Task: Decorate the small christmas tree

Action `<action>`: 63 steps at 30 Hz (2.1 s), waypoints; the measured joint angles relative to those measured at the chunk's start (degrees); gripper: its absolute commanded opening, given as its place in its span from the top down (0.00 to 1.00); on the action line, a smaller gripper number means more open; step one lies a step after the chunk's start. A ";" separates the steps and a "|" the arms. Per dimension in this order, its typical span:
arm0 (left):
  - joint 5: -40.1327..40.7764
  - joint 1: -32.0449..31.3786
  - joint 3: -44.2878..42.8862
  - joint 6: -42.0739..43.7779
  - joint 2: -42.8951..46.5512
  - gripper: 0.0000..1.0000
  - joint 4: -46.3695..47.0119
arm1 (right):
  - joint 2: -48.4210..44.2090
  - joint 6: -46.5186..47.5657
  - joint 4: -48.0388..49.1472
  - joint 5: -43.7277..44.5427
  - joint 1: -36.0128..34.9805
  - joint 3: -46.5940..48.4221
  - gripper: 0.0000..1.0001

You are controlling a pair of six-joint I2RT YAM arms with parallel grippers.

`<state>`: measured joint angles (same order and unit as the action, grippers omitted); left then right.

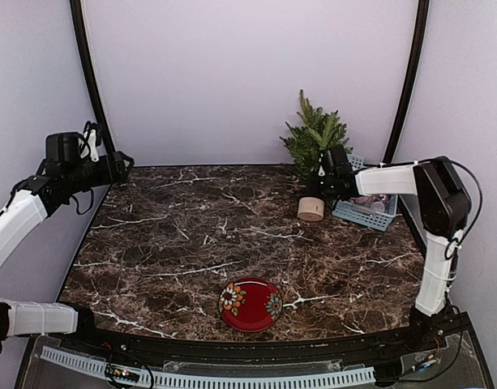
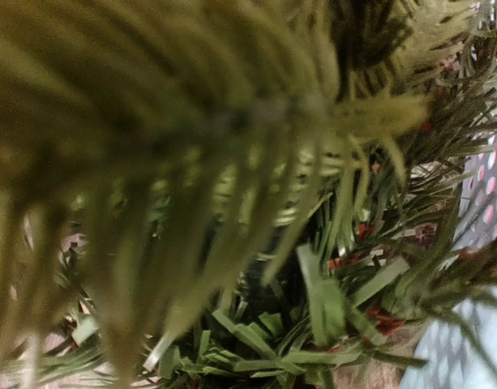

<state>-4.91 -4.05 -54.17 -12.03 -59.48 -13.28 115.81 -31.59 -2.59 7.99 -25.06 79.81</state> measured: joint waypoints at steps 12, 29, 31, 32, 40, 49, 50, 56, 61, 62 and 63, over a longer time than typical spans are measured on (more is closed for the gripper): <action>-9.33 -26.95 -26.14 -13.81 -12.44 0.05 0.94 | -28.85 16.28 18.18 -10.60 -19.52 -22.71 1.00; -8.35 -32.11 -25.97 -18.69 -13.38 0.37 2.84 | -29.00 17.90 19.52 -8.28 -36.54 -26.91 1.00; -6.84 -32.11 -25.83 -18.99 -12.96 0.48 2.69 | -28.96 18.29 19.32 -7.72 -37.09 -26.88 1.00; -6.25 -32.11 -25.68 -18.71 -12.74 0.51 2.67 | -28.87 18.51 19.30 -7.48 -37.40 -26.88 1.00; -3.04 -32.09 -25.44 -18.12 -12.44 0.99 2.03 | -27.45 19.37 19.61 -3.85 -38.91 -26.56 1.00; -2.01 -32.02 -25.33 -16.44 -14.19 1.00 4.39 | -24.30 17.40 24.94 3.61 -38.95 -26.58 0.23; -1.88 -32.02 -25.27 -15.98 -14.78 1.00 5.25 | -24.30 17.18 25.49 4.11 -38.91 -26.60 0.19; 0.11 -32.11 -25.03 -10.99 -18.43 1.00 10.78 | -28.11 14.86 28.85 6.95 -38.69 -30.34 0.09; 2.60 -31.54 -23.02 -5.16 -20.35 1.00 17.68 | -36.17 13.44 28.65 11.04 -38.64 -36.09 0.07; 2.97 -31.15 -22.05 -4.17 -20.52 1.00 19.43 | -38.16 13.07 28.55 12.00 -38.58 -37.29 0.07; 3.15 -30.73 -20.92 -3.26 -20.79 1.00 21.33 | -40.04 12.81 28.39 13.07 -38.45 -38.36 0.07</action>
<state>-1.76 -34.79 -75.09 -15.29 -80.27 8.05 75.77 -18.79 25.80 21.06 -63.51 41.45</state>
